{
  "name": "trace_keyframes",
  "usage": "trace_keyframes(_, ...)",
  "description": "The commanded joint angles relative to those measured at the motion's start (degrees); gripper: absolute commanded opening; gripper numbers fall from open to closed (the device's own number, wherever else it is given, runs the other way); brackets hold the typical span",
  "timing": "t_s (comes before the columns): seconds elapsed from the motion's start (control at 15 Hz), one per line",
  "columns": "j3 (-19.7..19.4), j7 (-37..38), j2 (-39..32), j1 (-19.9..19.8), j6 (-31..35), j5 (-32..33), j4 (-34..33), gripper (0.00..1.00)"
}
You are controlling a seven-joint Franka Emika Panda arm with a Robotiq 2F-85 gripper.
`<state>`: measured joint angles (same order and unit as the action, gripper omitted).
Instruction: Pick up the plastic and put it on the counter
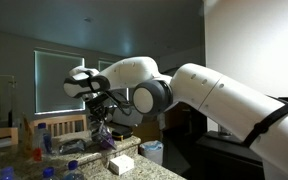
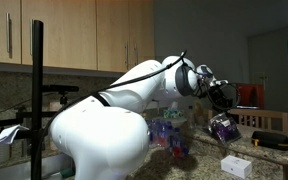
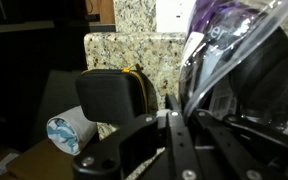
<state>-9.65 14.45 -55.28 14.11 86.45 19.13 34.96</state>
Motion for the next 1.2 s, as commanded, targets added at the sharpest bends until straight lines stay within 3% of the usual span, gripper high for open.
trace_keyframes(0.0,1.4,-3.5,1.6,-0.9,-3.2,-1.7,0.9,0.08)
trace_keyframes(0.6,3.6,-8.4,5.6,-0.4,-5.5,-1.1,3.7,0.07)
trace_keyframes(1.13,3.1,-7.5,11.2,0.6,-10.8,0.0,10.0,0.07)
